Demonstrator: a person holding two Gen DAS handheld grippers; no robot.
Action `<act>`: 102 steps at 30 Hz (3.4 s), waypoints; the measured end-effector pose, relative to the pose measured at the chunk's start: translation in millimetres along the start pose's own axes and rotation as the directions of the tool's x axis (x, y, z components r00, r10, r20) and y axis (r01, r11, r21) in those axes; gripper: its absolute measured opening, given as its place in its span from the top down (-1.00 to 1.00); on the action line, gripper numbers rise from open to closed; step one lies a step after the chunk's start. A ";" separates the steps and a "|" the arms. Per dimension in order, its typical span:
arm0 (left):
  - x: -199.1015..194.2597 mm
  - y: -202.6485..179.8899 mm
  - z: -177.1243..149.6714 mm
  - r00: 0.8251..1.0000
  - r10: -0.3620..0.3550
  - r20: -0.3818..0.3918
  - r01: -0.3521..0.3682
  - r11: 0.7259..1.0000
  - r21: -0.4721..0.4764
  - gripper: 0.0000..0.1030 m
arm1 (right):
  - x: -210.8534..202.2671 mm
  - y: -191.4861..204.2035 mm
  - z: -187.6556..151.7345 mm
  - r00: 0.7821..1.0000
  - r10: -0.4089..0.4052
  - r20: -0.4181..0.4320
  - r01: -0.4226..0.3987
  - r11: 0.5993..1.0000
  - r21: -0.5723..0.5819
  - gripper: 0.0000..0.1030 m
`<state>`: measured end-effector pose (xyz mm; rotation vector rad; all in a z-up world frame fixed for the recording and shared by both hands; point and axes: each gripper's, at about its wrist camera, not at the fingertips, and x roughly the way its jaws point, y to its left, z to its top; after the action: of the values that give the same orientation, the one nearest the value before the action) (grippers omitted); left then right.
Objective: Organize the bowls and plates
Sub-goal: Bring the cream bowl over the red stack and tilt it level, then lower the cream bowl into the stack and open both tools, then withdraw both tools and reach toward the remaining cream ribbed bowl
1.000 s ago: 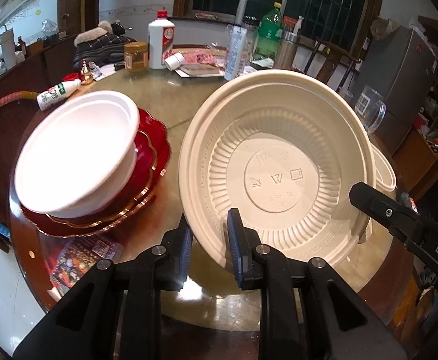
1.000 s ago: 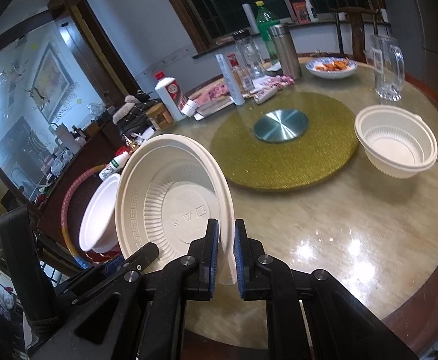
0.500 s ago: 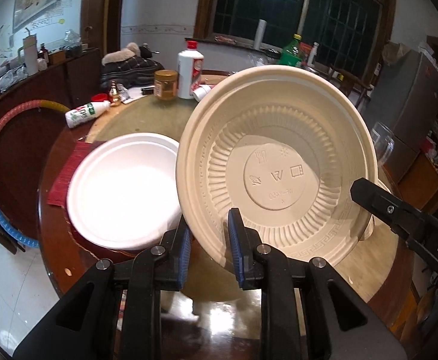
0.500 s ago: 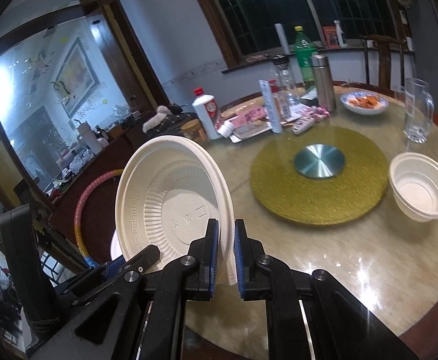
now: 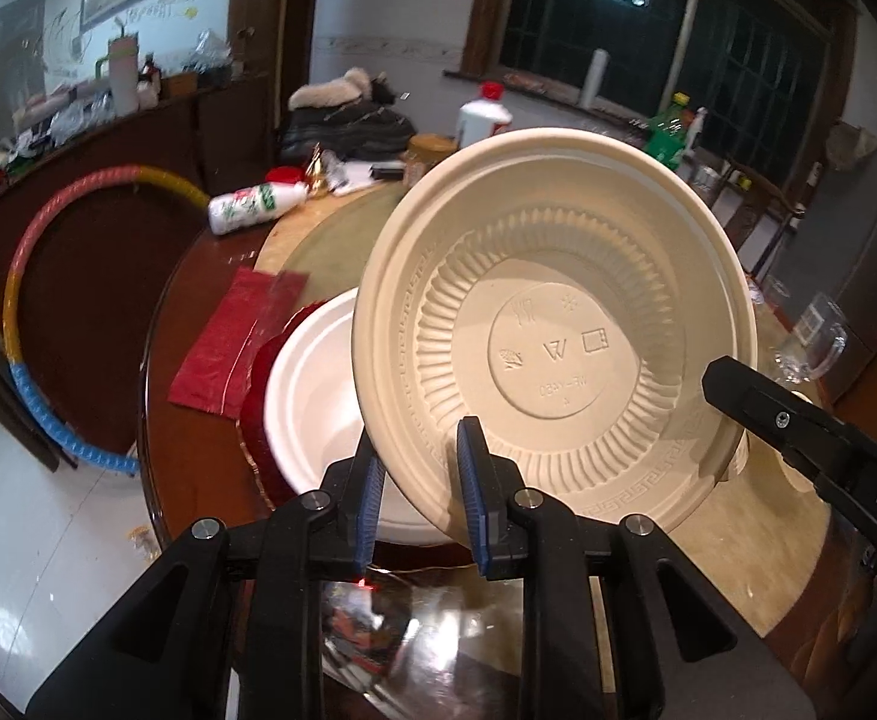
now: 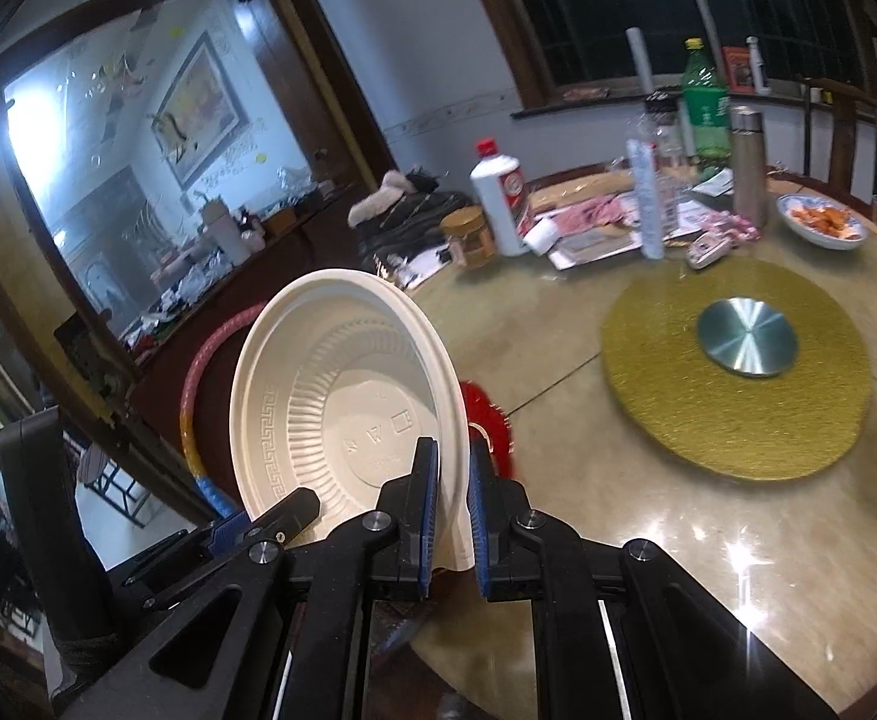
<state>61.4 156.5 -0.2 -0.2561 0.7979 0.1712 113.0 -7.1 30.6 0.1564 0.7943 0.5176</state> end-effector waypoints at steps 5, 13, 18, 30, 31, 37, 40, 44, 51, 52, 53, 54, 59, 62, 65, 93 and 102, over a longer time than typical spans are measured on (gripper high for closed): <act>11.2 12.8 -0.1 1.000 0.017 -0.019 -0.018 1.000 -0.013 0.57 | 20.3 7.5 1.6 0.999 0.000 -0.040 -0.001 1.000 -0.004 0.81; 20.5 22.0 -3.5 0.999 0.020 -0.045 -0.021 1.000 -0.023 0.57 | 36.8 9.9 -0.7 0.997 -0.008 -0.079 0.007 1.000 -0.004 0.81; 23.2 24.8 -4.8 0.998 0.019 -0.054 -0.020 0.999 -0.027 0.57 | 43.4 10.9 -1.6 0.996 -0.013 -0.094 0.013 1.000 -0.001 0.81; 26.7 30.6 -3.0 0.998 0.019 -0.066 -0.021 0.999 -0.034 0.58 | 51.3 14.7 0.2 0.994 -0.020 -0.111 0.019 1.000 -0.004 0.81; 27.0 30.2 -2.5 0.998 0.021 -0.067 -0.024 0.999 -0.032 0.58 | 51.6 15.3 0.5 0.994 -0.021 -0.111 0.021 1.000 -0.006 0.81; 29.1 28.3 1.1 0.997 0.033 -0.076 -0.035 0.999 -0.022 0.58 | 56.0 15.2 3.4 0.992 -0.022 -0.122 0.021 1.000 -0.006 0.80; 31.4 27.2 2.3 0.996 0.042 -0.084 -0.044 0.999 -0.021 0.57 | 59.3 15.1 5.2 0.991 -0.022 -0.129 0.022 1.000 -0.006 0.80; 31.7 28.8 5.0 0.995 0.047 -0.086 -0.050 0.998 -0.030 0.56 | 65.9 13.3 8.1 0.989 -0.016 -0.146 0.016 1.000 0.002 0.78; 20.1 32.2 7.6 0.998 0.064 -0.026 -0.066 0.995 -0.070 0.07 | 72.6 8.6 9.6 0.988 0.005 -0.153 -0.001 1.000 0.025 0.69; 16.3 32.6 8.2 0.997 0.074 -0.006 -0.074 0.994 -0.074 0.03 | 71.4 8.3 9.7 0.989 0.009 -0.147 -0.006 1.000 0.026 0.67; 14.7 33.1 8.7 0.997 0.076 0.002 -0.076 0.994 -0.078 0.02 | 70.9 7.7 10.2 0.989 0.011 -0.146 -0.007 1.000 0.030 0.56; 12.5 34.0 9.3 0.997 0.074 0.011 -0.073 0.994 -0.085 0.00 | 69.5 6.1 10.7 0.990 0.024 -0.142 -0.018 0.999 0.040 0.46; -5.7 35.2 12.0 0.994 0.066 0.089 -0.055 0.991 -0.122 -0.02 | 53.5 -0.5 15.4 0.993 0.061 -0.097 -0.055 0.997 0.063 0.13; -24.5 26.0 12.0 0.982 0.070 0.176 -0.049 0.992 -0.119 -0.35 | 29.7 -13.1 17.3 0.994 0.107 -0.034 -0.103 0.990 0.091 -0.34; -36.9 7.2 8.4 0.968 0.057 0.244 -0.039 0.996 -0.078 -0.66 | 8.0 -29.5 14.5 0.994 0.104 0.015 -0.105 0.988 0.116 -0.63; 72.9 -317.8 -27.0 0.919 -0.294 -0.262 0.376 0.853 0.361 -0.66 | -148.7 -375.2 -44.2 0.968 -0.243 -0.063 0.227 0.740 0.634 -0.98; 103.3 -365.8 -33.5 0.916 -0.271 -0.297 0.368 0.862 0.348 -0.66 | -124.3 -418.2 -43.6 0.966 -0.246 -0.084 0.238 0.705 0.669 -0.55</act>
<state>199.9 -197.0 -38.3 -0.0189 0.9968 -0.3469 169.8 -433.3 -55.5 0.7249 0.9508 -0.0526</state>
